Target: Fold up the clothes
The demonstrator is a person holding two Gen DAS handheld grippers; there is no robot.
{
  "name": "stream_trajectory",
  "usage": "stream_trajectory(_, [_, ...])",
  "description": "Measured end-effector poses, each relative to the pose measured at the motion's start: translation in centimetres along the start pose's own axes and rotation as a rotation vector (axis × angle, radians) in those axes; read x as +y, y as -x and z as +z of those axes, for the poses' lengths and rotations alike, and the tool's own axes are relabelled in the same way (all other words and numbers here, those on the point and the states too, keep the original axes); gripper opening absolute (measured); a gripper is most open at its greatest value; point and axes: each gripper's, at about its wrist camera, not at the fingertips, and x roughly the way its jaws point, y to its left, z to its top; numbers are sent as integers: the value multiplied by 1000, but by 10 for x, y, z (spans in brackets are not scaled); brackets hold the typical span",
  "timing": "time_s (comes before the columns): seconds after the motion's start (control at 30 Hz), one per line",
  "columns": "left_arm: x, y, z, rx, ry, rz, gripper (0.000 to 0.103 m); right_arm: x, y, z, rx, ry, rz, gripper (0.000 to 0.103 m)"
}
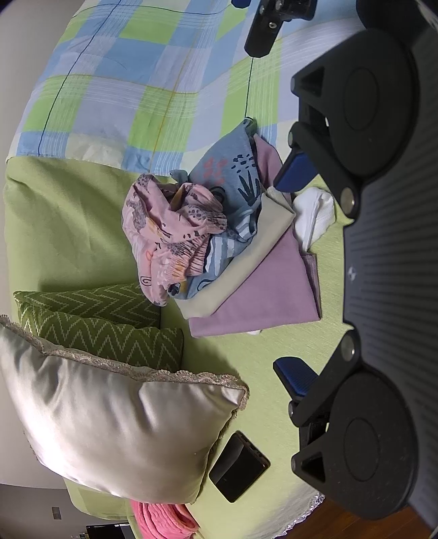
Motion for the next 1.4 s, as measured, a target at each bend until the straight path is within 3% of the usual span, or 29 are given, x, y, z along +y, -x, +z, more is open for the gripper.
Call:
stream_trajectory(1.2, [-2,-1,0,9,-7,6,103,4,0,0,8,18,-7,103])
stream_trajectory(1.4, [3,2,5,1,7,-39,102,4,-14,8,37,9,30,103])
